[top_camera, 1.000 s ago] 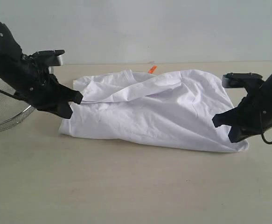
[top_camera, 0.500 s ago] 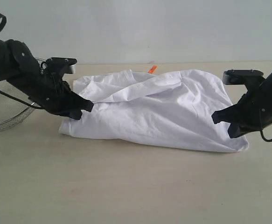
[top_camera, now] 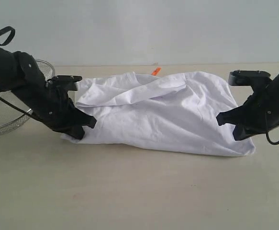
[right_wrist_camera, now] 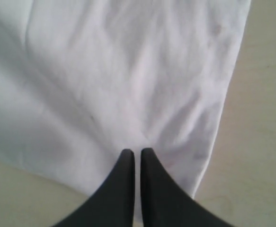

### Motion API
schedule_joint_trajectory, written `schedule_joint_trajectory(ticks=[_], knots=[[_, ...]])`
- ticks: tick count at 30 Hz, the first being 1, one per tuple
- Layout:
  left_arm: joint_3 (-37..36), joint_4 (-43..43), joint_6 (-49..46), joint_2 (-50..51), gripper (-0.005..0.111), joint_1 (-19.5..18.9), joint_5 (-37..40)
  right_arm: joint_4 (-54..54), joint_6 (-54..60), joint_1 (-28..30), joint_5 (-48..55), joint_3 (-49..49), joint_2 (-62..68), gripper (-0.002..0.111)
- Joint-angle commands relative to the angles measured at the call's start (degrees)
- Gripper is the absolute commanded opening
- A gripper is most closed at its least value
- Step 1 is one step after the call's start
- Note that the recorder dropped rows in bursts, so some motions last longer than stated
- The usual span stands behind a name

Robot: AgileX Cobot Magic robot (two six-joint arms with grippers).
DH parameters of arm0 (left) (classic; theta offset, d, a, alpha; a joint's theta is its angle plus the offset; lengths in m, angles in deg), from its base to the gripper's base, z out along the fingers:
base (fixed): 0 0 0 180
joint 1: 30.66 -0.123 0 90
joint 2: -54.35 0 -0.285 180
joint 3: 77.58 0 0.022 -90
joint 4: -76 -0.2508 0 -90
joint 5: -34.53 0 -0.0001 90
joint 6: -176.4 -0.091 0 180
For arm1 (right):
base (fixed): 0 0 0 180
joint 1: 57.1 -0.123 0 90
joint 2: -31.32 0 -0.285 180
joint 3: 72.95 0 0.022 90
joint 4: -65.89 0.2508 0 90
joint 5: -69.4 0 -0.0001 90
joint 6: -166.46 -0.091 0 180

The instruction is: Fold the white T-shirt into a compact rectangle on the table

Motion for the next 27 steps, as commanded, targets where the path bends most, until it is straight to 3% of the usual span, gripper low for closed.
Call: schedule_joint_trajectory(ticks=[1, 7, 21, 27], knots=[[-0.34, -1.13, 1.65, 0.02, 0.004, 0.28, 4.76, 0.73, 0.73, 0.04, -0.18, -0.33, -0.57, 0.0], [-0.67, -1.3, 2.48, -0.09, 0.004, 0.28, 7.63, 3.07, 2.75, 0.04, -0.05, -0.33, -2.85, 0.0], [-12.96, -3.66, 5.45, -6.62, 0.004, 0.28, 3.01, 3.79, 3.04, -0.07, 3.24, -0.33, -5.7, 0.0], [-15.73, -3.66, 5.92, -8.68, 0.004, 0.28, 1.57, 3.95, 3.62, -4.53, -3.85, -2.01, -4.92, 0.0]])
